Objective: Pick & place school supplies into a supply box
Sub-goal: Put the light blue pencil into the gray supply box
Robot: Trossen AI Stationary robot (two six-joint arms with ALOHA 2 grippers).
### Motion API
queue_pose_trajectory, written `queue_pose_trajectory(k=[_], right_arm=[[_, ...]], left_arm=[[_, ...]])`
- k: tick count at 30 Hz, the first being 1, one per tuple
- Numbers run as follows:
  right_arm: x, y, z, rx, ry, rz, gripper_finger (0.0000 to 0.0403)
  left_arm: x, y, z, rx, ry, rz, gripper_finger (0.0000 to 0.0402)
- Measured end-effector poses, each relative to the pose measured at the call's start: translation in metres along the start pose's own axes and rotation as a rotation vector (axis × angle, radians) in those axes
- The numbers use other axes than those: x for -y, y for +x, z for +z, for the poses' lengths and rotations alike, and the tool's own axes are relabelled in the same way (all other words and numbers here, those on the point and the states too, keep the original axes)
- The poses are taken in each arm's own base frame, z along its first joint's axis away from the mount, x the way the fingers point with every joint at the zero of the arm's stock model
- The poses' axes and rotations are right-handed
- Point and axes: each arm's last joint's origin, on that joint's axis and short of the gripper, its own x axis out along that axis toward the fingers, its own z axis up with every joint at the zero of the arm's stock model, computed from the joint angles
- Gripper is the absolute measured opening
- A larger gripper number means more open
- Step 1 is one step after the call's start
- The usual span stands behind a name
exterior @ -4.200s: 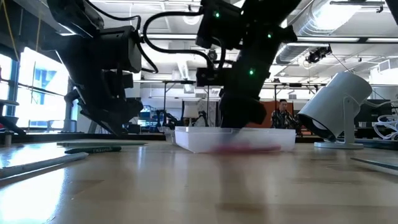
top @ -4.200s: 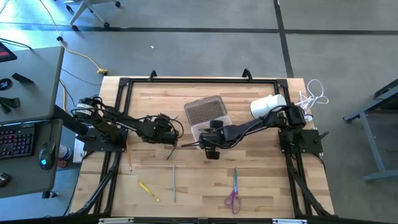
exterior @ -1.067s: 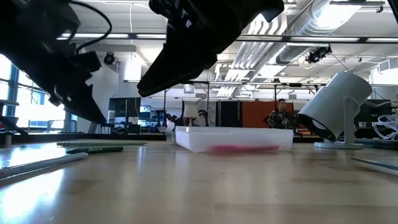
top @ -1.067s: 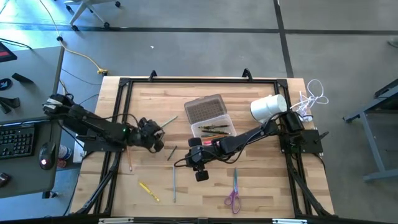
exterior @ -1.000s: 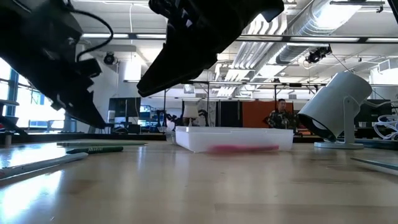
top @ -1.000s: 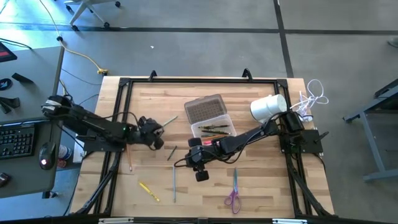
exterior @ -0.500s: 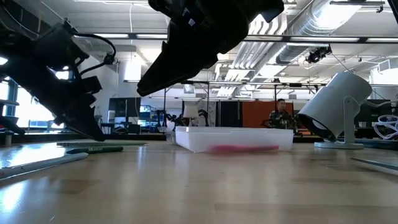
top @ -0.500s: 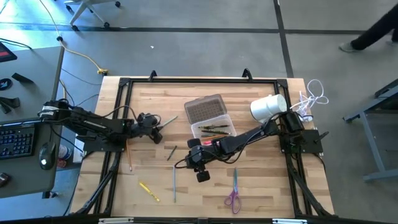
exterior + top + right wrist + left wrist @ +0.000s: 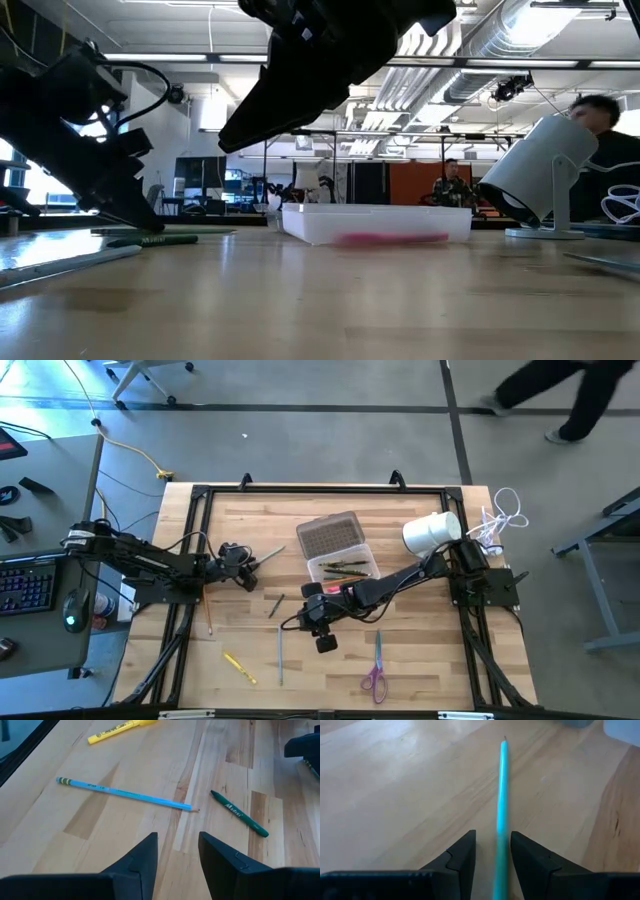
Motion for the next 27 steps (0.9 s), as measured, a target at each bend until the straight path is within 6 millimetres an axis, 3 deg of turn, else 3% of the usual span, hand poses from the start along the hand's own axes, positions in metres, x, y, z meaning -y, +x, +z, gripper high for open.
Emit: queue_pose_trajectory(k=[13, 27], right_arm=[[0.000, 0.000, 0.000, 0.001, 0.000, 0.000, 0.0126], [-0.001, 0.000, 0.000, 0.000, 0.003, 0.001, 0.0126]], left_arm=[[0.007, 0.012, 0.001, 0.045, -0.017, -0.005, 0.0158], [0.031, 0.059, 0.001, 0.106, -0.023, 0.129, 0.0159]])
